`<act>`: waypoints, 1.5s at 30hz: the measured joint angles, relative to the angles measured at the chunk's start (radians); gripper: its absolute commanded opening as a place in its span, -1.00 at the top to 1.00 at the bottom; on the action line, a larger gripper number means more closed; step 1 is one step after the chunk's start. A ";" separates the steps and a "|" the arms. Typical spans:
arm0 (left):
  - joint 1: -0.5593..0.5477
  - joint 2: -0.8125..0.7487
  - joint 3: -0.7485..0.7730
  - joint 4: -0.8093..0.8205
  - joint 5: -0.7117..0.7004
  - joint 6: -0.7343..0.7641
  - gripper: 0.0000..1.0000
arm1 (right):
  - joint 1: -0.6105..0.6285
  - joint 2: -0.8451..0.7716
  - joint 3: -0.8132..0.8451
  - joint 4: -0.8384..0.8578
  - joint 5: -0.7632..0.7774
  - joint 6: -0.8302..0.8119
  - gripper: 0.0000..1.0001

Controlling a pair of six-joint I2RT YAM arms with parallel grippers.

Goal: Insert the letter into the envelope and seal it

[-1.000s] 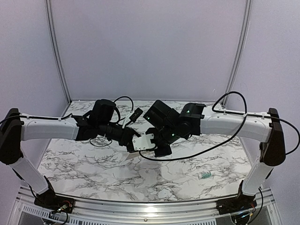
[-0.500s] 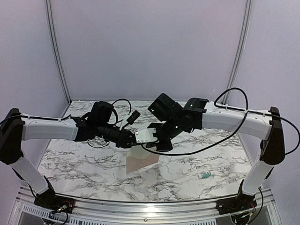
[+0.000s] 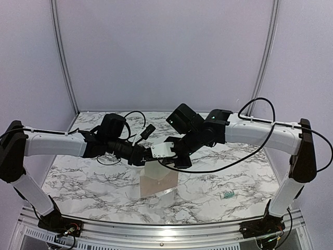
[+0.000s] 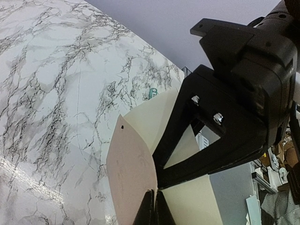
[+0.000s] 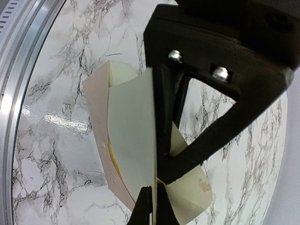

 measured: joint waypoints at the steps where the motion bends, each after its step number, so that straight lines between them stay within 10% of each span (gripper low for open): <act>1: 0.000 0.000 -0.001 0.000 0.000 0.000 1.00 | 0.000 0.000 0.000 0.003 -0.002 0.000 1.00; 45: 0.019 -0.060 -0.053 -0.043 -0.027 0.185 1.00 | 0.000 0.116 0.086 -0.020 -0.075 -0.003 1.00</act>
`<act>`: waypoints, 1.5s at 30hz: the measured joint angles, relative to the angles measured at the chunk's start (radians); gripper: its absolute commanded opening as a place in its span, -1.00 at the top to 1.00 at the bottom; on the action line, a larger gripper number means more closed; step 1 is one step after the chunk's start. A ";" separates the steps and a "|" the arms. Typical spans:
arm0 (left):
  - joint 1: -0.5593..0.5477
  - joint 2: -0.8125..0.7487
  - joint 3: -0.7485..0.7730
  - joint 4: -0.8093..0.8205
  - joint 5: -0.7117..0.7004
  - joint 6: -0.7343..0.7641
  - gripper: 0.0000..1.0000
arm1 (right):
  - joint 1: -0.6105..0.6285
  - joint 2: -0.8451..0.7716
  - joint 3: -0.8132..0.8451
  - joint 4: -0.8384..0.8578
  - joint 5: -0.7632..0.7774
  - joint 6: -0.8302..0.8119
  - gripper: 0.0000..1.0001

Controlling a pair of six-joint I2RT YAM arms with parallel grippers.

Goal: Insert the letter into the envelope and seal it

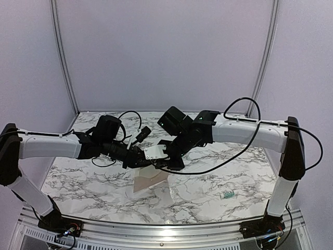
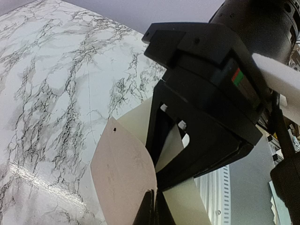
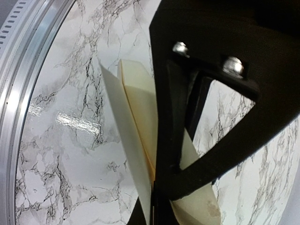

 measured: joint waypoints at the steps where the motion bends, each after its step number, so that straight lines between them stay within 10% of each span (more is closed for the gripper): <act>1: 0.000 -0.002 0.000 -0.006 -0.002 0.012 1.00 | 0.000 0.000 0.000 -0.001 -0.002 0.000 1.00; 28: 0.000 -0.076 -0.049 -0.064 -0.049 0.226 1.00 | -0.008 0.033 -0.014 0.053 -0.082 -0.050 1.00; 35: 0.003 -0.076 -0.050 -0.064 -0.053 0.225 1.00 | -0.008 0.032 -0.020 0.050 -0.058 -0.051 0.36; 45: 0.009 -0.075 -0.050 -0.064 -0.044 0.218 1.00 | -0.006 -0.021 -0.019 0.010 0.047 -0.077 0.50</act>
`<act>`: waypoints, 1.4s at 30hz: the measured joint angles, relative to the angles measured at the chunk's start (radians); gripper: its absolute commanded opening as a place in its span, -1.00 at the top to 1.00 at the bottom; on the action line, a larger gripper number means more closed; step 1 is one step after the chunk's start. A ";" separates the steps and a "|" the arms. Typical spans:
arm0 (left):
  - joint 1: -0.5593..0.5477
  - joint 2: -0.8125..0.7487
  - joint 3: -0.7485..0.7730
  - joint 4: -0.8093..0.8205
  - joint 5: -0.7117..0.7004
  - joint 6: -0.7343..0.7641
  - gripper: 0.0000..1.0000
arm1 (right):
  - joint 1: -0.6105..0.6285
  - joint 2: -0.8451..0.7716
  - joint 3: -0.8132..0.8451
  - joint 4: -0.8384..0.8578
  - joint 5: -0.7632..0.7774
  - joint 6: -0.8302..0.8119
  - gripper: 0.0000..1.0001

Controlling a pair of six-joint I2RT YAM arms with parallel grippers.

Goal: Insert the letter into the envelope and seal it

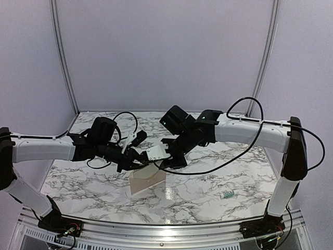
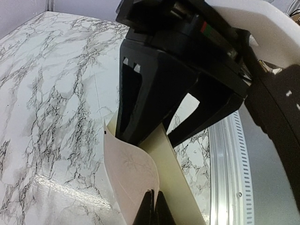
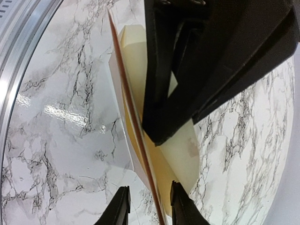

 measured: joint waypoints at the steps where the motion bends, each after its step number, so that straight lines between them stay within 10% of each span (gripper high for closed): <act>1: 0.000 0.000 0.000 0.000 0.001 -0.001 1.00 | 0.002 -0.002 0.000 -0.003 0.008 -0.003 0.51; 20: 0.000 0.003 0.000 0.000 0.009 -0.018 1.00 | 0.087 -0.005 0.021 -0.022 0.166 -0.056 0.70; 25: 0.000 0.012 0.000 0.000 0.012 -0.019 1.00 | 0.094 -0.005 0.036 -0.036 0.179 -0.058 1.00; 42: 0.005 0.014 0.000 0.000 0.016 -0.018 1.00 | 0.053 -0.010 0.030 -0.030 0.064 -0.056 1.00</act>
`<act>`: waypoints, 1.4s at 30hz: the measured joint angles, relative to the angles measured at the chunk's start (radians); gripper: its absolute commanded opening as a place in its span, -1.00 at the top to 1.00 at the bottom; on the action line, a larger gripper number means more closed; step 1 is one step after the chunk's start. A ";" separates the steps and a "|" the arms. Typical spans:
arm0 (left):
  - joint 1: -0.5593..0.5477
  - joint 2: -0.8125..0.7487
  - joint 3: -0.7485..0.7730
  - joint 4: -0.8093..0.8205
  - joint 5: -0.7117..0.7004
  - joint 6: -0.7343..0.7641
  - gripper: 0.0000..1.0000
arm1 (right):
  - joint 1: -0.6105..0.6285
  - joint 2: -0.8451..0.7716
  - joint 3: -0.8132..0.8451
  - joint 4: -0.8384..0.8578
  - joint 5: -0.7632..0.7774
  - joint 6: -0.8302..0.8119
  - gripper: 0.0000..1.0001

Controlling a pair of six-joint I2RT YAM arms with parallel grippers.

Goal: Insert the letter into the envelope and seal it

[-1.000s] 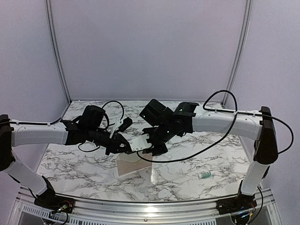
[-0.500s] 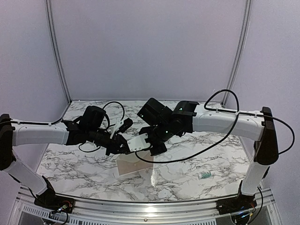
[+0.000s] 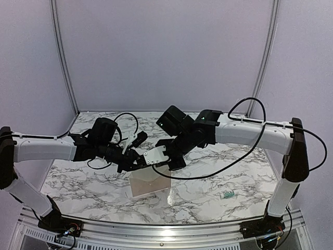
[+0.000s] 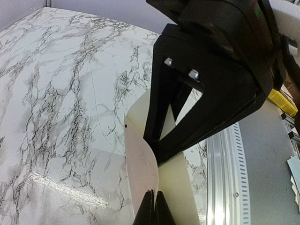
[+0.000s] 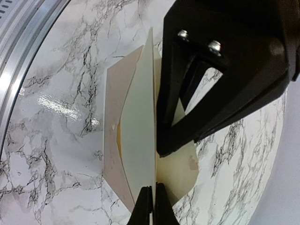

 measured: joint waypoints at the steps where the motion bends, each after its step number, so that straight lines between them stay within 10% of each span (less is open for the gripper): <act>1: 0.000 0.000 0.000 0.000 0.000 0.000 1.00 | -0.006 -0.001 0.000 0.002 -0.012 0.000 1.00; 42: 0.006 0.000 0.000 0.000 0.000 0.003 1.00 | -0.064 0.050 -0.102 0.134 -0.175 0.050 1.00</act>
